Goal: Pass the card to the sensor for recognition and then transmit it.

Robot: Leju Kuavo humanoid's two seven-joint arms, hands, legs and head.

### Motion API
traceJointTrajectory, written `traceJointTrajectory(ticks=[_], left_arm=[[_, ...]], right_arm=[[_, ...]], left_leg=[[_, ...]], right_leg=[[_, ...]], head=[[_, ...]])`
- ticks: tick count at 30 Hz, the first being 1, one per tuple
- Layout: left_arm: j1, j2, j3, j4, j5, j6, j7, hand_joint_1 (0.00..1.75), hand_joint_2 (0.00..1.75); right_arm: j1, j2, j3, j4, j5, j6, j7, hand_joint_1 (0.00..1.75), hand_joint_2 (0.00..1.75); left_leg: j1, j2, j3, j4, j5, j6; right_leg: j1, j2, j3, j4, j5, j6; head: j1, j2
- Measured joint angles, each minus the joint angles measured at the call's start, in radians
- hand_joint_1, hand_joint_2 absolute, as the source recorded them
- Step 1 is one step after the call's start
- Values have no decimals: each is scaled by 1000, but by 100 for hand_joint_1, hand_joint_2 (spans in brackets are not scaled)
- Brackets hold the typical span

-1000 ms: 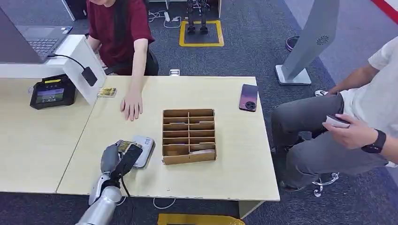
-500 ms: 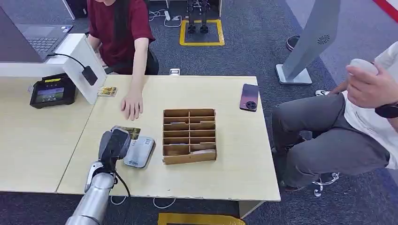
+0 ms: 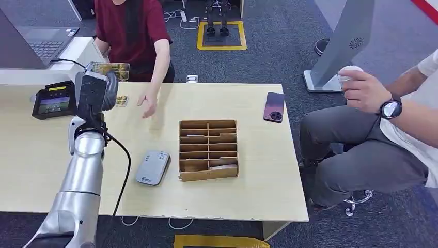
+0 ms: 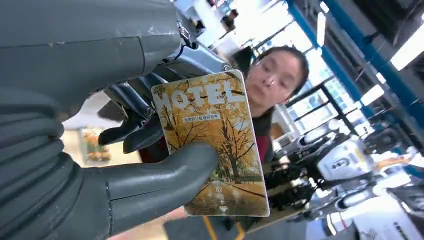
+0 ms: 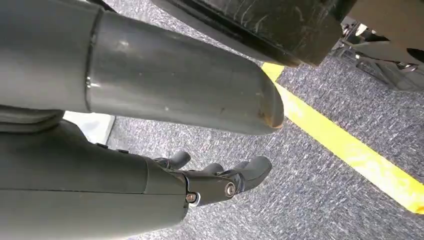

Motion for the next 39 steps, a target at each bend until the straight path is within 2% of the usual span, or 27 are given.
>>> traceJointTrajectory(ticks=[3,6,9,10,12,16,20,26,27,35,39], left_arm=[[-43,24,-21,-2,-140,108,4,175,175],[-78,48,-40,13,-273,189,7,175,175],[-107,63,-68,79,-426,297,21,175,175],[-117,66,-83,120,-505,341,41,175,175],[-144,75,-110,193,-604,388,78,175,175],[-187,85,-152,317,-708,435,131,175,175],[-209,92,-171,388,-727,440,145,175,175],[-211,99,-174,446,-723,439,133,175,175],[-211,99,-174,453,-721,438,128,0,175],[-211,95,-174,485,-671,415,95,0,175],[-210,92,-174,492,-646,377,87,0,175]], right_arm=[[-4,0,0,0,13,8,-4,0,0],[-10,0,1,0,21,14,-5,0,0],[-22,0,4,0,31,19,-8,0,0],[-26,0,6,0,35,20,-8,0,0],[-32,0,6,0,37,21,-11,0,0],[-35,0,8,-1,41,21,-18,0,0],[-35,0,10,-1,42,21,-20,0,0],[-34,0,13,-1,44,20,-29,0,0],[-34,0,14,-1,44,20,-29,0,0],[-34,0,15,-1,44,20,-25,0,0],[-34,-1,15,-1,43,20,-16,0,0]], left_leg=[[0,0,0,0,0,0],[0,0,0,0,0,0],[0,0,0,0,0,0],[0,0,0,0,0,0],[0,0,-1,0,1,0],[0,1,0,0,1,0],[0,1,0,0,1,0],[0,2,-1,0,1,0],[0,1,-1,0,1,0],[0,1,-1,0,1,0],[0,2,-1,0,1,0]], right_leg=[[0,0,-1,0,0,0],[0,0,-1,0,0,0],[0,0,-1,0,0,0],[0,0,-1,0,0,0],[0,0,-1,0,1,0],[0,1,-1,0,1,-1],[0,2,-1,0,1,-1],[0,2,-2,0,1,-1],[0,2,-2,0,1,-1],[0,2,-2,0,1,-1],[0,2,-2,0,1,-1]], head=[[0,0],[0,0],[0,0],[0,0],[0,0],[0,0],[0,0],[0,0],[0,0],[0,0],[0,0]])
